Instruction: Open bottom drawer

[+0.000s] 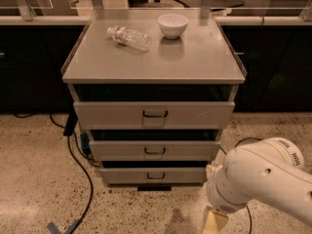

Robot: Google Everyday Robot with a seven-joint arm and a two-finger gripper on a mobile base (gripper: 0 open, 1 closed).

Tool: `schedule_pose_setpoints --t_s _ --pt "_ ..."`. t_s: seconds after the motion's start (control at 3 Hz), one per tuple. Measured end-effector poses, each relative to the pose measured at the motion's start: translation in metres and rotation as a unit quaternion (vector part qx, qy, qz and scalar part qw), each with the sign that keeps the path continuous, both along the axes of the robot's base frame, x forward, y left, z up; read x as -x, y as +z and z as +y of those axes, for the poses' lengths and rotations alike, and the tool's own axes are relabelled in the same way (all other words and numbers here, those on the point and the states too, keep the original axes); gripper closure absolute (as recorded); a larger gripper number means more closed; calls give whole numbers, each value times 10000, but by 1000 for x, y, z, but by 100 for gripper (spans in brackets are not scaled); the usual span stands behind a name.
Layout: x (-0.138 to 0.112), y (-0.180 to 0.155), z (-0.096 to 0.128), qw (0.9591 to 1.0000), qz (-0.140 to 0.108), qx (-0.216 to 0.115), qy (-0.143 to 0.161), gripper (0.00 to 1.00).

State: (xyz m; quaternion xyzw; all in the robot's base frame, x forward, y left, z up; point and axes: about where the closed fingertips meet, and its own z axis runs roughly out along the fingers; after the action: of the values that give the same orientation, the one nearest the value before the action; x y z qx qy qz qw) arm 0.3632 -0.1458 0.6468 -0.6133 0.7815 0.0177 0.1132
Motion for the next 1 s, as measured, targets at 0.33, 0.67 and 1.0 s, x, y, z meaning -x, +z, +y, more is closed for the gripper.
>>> schedule_pose_setpoints --t_s 0.33,0.67,1.0 --pt "-9 -21 -7 9997 -165 -68 136 0" --pt "-40 -75 -11 9987 -382 -282 210 0" --pt "-79 -130 -15 9978 -474 -376 253 0"
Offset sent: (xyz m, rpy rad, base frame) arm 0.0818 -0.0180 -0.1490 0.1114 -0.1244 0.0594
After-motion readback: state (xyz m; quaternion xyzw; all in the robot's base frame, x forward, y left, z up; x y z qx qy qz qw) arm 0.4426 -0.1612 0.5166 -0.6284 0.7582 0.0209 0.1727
